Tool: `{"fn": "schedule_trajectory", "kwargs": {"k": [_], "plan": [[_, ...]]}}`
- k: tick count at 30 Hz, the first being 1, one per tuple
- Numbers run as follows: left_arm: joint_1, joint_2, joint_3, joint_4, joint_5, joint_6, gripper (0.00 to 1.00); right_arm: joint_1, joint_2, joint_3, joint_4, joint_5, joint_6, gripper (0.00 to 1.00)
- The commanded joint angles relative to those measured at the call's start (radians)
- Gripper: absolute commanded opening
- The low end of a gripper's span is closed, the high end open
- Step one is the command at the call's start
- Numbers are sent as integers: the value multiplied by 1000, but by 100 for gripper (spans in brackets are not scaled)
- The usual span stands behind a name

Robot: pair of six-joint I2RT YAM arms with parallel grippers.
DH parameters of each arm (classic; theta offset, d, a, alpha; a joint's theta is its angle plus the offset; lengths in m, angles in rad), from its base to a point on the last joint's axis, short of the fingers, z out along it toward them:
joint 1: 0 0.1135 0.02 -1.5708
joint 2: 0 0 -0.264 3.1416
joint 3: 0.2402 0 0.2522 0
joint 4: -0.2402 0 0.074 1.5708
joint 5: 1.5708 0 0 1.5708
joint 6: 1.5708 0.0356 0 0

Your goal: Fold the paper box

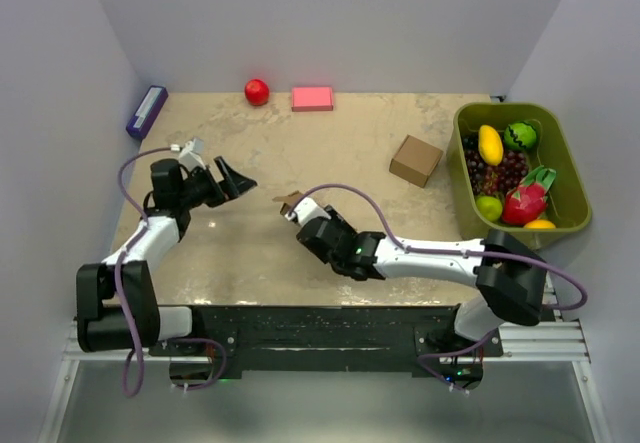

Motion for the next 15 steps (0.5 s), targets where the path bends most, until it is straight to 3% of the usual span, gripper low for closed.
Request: {"fn": "schedule_trajectory", "kwargs": {"k": [1,10,15], "plan": [[31,-129,79,-84,-122,152,98,-115,-65,40,-24,-261,-32,31],[30,-235,75,-141,-142,237,98,-318,-16,97,-79,-663,-136,30],[28,-229,76,-133,-98,246,98,-384,35,143,-107,-779,-185,28]]}}
